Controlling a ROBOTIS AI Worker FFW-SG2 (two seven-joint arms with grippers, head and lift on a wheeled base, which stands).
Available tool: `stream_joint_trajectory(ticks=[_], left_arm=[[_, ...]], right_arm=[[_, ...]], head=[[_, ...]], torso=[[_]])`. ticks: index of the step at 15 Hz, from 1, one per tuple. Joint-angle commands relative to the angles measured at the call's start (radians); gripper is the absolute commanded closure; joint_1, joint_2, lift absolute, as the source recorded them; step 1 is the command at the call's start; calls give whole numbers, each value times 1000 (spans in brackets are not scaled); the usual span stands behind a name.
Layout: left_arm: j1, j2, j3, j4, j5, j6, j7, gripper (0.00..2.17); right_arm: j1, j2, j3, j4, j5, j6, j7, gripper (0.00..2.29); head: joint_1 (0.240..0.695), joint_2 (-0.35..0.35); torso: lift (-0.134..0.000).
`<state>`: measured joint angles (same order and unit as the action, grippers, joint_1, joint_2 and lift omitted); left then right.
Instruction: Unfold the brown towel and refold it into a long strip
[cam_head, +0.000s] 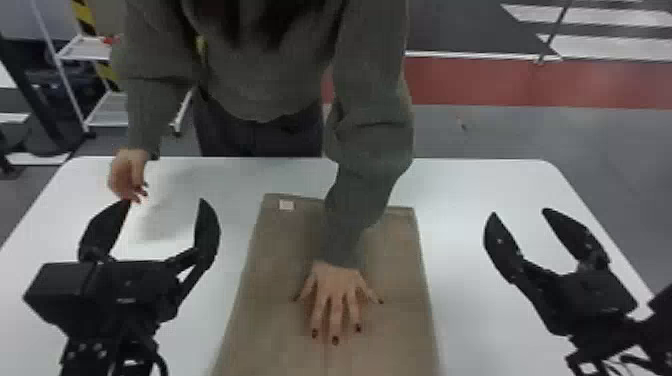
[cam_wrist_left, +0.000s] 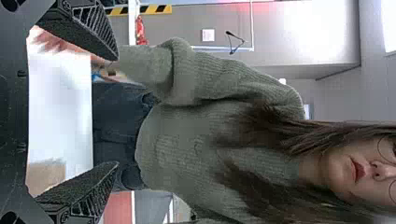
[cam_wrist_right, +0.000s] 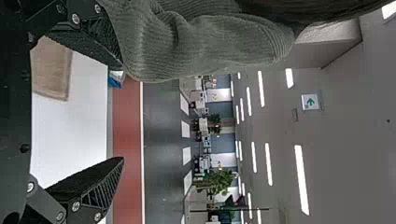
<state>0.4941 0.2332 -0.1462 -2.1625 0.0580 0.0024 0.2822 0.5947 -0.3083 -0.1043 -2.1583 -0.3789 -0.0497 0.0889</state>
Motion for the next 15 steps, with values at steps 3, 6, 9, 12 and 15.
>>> stream_joint_trajectory(ticks=[3,6,9,12,15], left_arm=[[0,0,-1,1,-1,0,2,90],[0,0,-6,6,-1,0,0,90],[-6,0,-9,13,0,0,0,90],[-9,-2,-12,18,0,-3,0,90],[-9,0,-12,21,3,-3,2,90]], right_arm=[[2,0,0,-2,0,-3,0,194],[5,2,-2,-2,0,-18,0,194],[8,5,-5,-2,0,-18,0,194],[10,5,-9,-2,0,-18,0,194],[8,6,-9,3,0,-18,0,194]], head=[[695,-66],[695,-67],[695,-70],[695,-75],[695,-78]], torso=[[-125],[-125],[-125],[-125],[-125]])
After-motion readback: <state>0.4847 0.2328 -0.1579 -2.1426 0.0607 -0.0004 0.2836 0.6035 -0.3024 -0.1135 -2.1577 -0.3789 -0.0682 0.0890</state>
